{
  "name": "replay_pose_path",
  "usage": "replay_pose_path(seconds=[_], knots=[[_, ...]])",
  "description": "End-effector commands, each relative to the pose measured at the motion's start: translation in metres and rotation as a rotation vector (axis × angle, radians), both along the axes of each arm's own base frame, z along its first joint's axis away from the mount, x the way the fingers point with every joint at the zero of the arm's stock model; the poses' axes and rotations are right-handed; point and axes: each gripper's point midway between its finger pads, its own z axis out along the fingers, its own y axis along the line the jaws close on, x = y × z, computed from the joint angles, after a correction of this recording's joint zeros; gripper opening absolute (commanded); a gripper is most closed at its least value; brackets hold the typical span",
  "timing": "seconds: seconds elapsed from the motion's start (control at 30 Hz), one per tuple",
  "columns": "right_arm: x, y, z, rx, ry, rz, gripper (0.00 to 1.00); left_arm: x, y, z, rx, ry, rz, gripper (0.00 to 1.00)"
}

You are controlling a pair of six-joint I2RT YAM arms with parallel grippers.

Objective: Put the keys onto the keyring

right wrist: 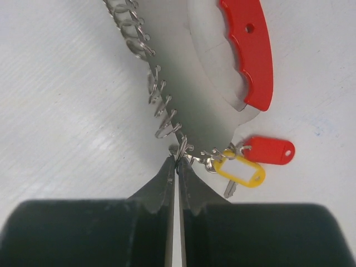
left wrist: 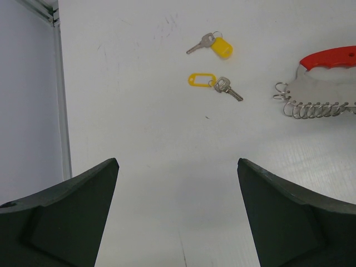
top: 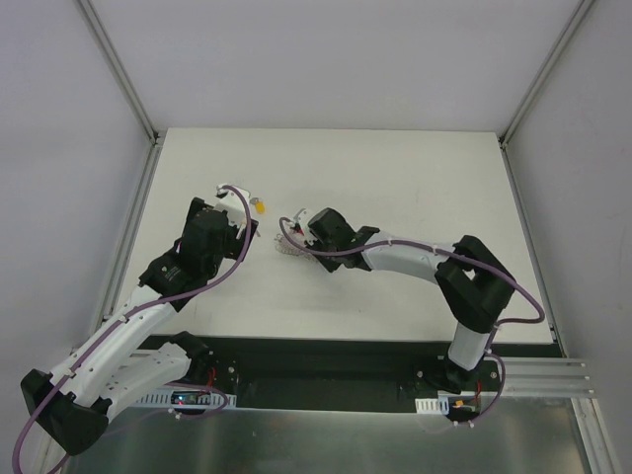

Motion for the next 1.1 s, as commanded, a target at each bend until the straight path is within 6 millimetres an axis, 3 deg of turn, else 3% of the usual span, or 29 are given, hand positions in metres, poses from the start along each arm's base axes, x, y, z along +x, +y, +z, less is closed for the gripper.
replay_pose_path(seconds=[0.0, 0.27, 0.47, 0.53, 0.83, 0.97, 1.07], knots=[[-0.009, 0.005, 0.048, 0.125, 0.016, 0.053, 0.01, -0.001, -0.001, 0.007, -0.032, -0.019, -0.003, 0.89], [-0.053, 0.03, 0.104, 0.285, 0.133, 0.347, 0.01, -0.006, -0.019, 0.024, -0.134, -0.094, -0.113, 0.88], [-0.072, 0.032, 0.141, 0.355, 0.121, 0.473, 0.01, -0.028, -0.056, 0.039, -0.243, -0.159, -0.373, 0.88], [-0.078, 0.031, 0.15, 0.372, 0.113, 0.515, 0.01, -0.039, -0.072, 0.045, -0.275, -0.168, -0.493, 0.99], [-0.101, 0.026, 0.167, 0.418, 0.13, 0.635, 0.01, -0.081, -0.125, 0.042, -0.337, -0.113, -0.903, 0.99], [-0.097, 0.019, 0.17, 0.398, 0.093, 0.61, 0.01, -0.085, -0.136, 0.039, -0.34, -0.08, -0.978, 0.99], [-0.084, 0.013, 0.158, 0.341, 0.076, 0.539, 0.01, -0.075, -0.132, 0.043, -0.327, -0.09, -0.923, 0.99]])
